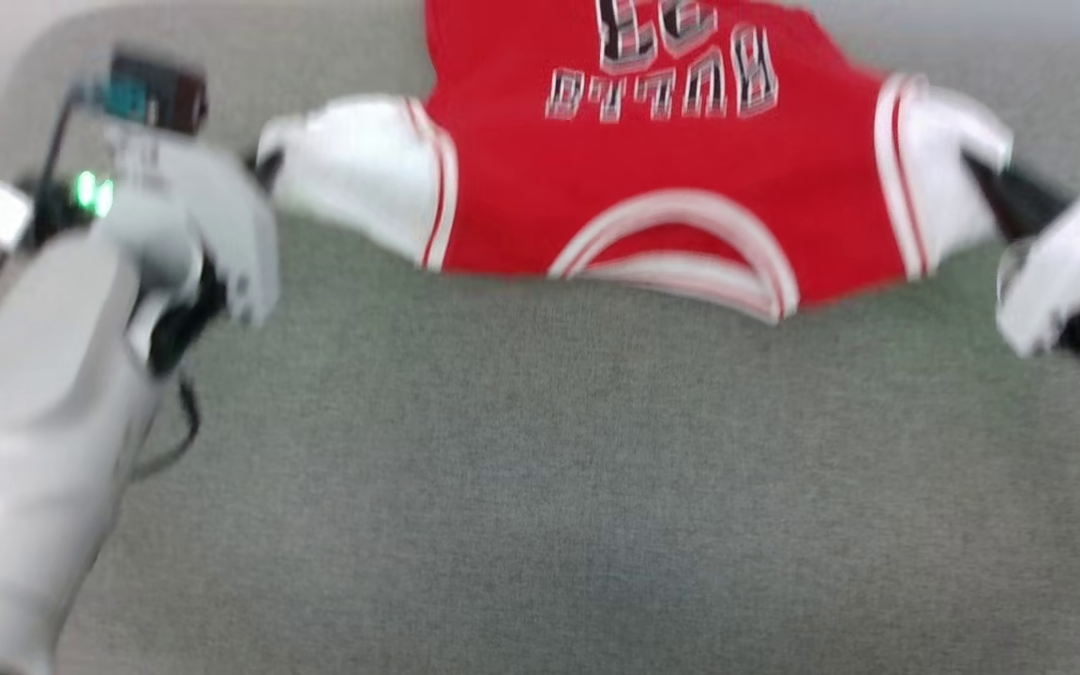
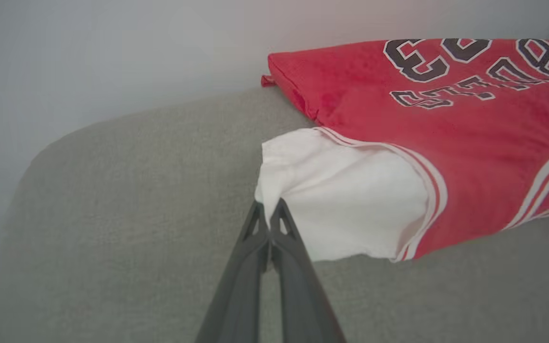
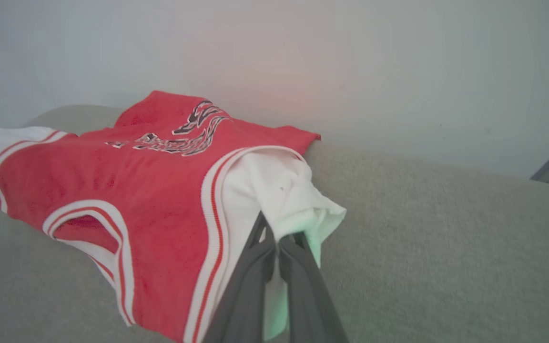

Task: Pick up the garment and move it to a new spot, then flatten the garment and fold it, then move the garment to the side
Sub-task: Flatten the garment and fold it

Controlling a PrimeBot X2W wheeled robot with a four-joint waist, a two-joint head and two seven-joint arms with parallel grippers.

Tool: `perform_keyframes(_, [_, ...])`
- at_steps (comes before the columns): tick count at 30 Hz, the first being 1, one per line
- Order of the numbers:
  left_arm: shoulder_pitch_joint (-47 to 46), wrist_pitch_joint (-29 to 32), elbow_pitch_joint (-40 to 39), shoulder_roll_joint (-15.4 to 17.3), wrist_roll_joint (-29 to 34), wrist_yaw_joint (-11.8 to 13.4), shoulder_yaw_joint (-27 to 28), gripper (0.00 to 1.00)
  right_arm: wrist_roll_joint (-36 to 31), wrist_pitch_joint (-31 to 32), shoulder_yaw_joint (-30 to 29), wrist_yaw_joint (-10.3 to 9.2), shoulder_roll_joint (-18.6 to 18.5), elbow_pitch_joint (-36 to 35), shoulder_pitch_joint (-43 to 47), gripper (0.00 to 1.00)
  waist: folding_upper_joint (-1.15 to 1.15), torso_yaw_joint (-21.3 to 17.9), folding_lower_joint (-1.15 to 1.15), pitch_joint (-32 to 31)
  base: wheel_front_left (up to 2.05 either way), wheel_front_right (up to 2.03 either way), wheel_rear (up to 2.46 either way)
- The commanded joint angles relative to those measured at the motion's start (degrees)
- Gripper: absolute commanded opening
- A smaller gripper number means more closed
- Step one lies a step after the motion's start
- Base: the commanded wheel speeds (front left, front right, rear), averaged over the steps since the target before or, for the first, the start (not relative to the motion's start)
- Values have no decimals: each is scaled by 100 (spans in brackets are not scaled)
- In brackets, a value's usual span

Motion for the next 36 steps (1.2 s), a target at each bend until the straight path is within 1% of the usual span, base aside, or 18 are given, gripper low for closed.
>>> perform_keyframes(1, [326,166,-239,144,-103,-4,-5,0,148,146,35,-9,-136,-184,320,0,0,-59,0,-418,0,0,0])
perform_keyframes(3, [801,463,-681,378,-255,109,19,0,325,378,9,-9,-307,-448,729,0,0,-82,0,-539,0,0,0])
perform_keyframes(7, [1826,1049,-1827,935,-556,480,71,0,550,802,-64,-10,-619,-971,1475,0,0,-127,0,-706,0,0,0])
perform_keyframes(11, [2891,1515,-3209,1481,-909,1084,204,0,793,1291,-217,-10,-862,-1422,2242,0,0,-119,0,-779,0,0,0])
perform_keyframes(14, [3658,1686,-4114,1838,-1157,1595,362,0,833,1607,-385,-10,-993,-1735,2797,0,0,-95,0,-784,0,0,0])
perform_keyframes(17, [4338,1721,-4860,2102,-1357,2045,504,0,883,1851,-647,-10,-1033,-1998,3358,0,0,-65,0,-741,0,0,0])
perform_keyframes(21, [5058,1660,-5521,2299,-1513,2464,605,0,823,2226,-1019,-10,-995,-2362,4066,0,0,-4,0,-659,0,0,0])
perform_keyframes(24, [5382,1508,-5771,2331,-1555,2628,664,0,678,2430,-1328,-10,-901,-2573,4481,0,0,35,0,-587,0,0,0])
perform_keyframes(26, [5457,1445,-5809,2323,-1538,2651,662,0,630,2492,-1407,-10,-848,-2618,4584,0,0,45,0,-558,0,0,0])
perform_keyframes(29, [5517,1230,-5776,2238,-1440,2606,650,0,301,2599,-1641,-10,-661,-2738,4758,0,0,73,0,-462,0,0,0])
perform_keyframes(33, [5383,1052,-5580,2046,-1337,2537,576,0,-221,2638,-1740,-10,-322,-2684,4688,0,0,86,0,-338,0,0,0])
perform_keyframes(34, [5345,1021,-5535,2004,-1328,2500,552,0,-355,2629,-1743,-10,-218,-2652,4657,17,0,86,0,-312,0,0,0])
perform_keyframes(35, [5306,1000,-5493,1961,-1315,2477,532,0,-497,2593,-1755,-10,-135,-2626,4614,55,0,86,0,-292,0,0,0])
perform_keyframes(36, [5266,970,-5455,1918,-1296,2441,518,0,-624,2571,-1764,-11,-68,-2593,4574,100,0,89,0,-275,0,0,0])
